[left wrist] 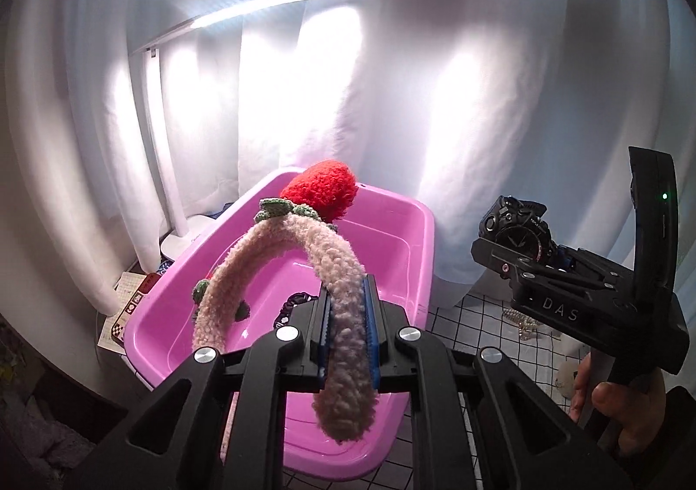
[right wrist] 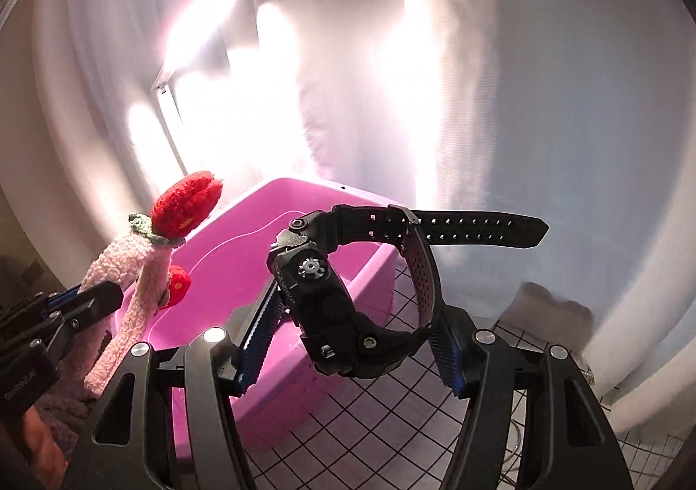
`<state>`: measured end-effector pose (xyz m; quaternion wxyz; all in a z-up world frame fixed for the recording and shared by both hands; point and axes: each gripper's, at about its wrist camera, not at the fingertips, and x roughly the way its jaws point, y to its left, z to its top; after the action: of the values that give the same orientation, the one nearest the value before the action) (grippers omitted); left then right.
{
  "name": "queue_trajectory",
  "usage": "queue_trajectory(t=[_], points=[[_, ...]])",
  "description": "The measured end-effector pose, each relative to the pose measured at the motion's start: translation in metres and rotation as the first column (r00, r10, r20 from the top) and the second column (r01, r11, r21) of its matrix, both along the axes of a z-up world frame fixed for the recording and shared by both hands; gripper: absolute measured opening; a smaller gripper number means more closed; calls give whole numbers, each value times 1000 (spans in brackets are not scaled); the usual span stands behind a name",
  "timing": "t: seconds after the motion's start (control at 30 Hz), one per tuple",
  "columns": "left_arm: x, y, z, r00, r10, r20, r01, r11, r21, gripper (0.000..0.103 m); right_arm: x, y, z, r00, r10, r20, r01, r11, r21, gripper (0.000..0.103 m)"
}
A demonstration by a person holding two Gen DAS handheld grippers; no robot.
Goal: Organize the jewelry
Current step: 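Lift the headband and watch over the pink tub and release both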
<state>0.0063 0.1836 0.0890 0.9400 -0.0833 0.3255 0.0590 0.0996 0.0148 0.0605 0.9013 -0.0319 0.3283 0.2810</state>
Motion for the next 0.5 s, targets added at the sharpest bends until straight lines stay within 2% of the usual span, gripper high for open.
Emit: queue_trajectory(t=[0.2, 0.5], points=[[14, 26, -25, 999, 11, -50, -13, 999, -43, 13, 25, 58, -10, 995, 82, -50, -85, 994, -70, 61], [38, 44, -53, 993, -8, -114, -5, 993, -114, 13, 59, 106, -40, 981, 133, -142, -160, 967, -198, 61]])
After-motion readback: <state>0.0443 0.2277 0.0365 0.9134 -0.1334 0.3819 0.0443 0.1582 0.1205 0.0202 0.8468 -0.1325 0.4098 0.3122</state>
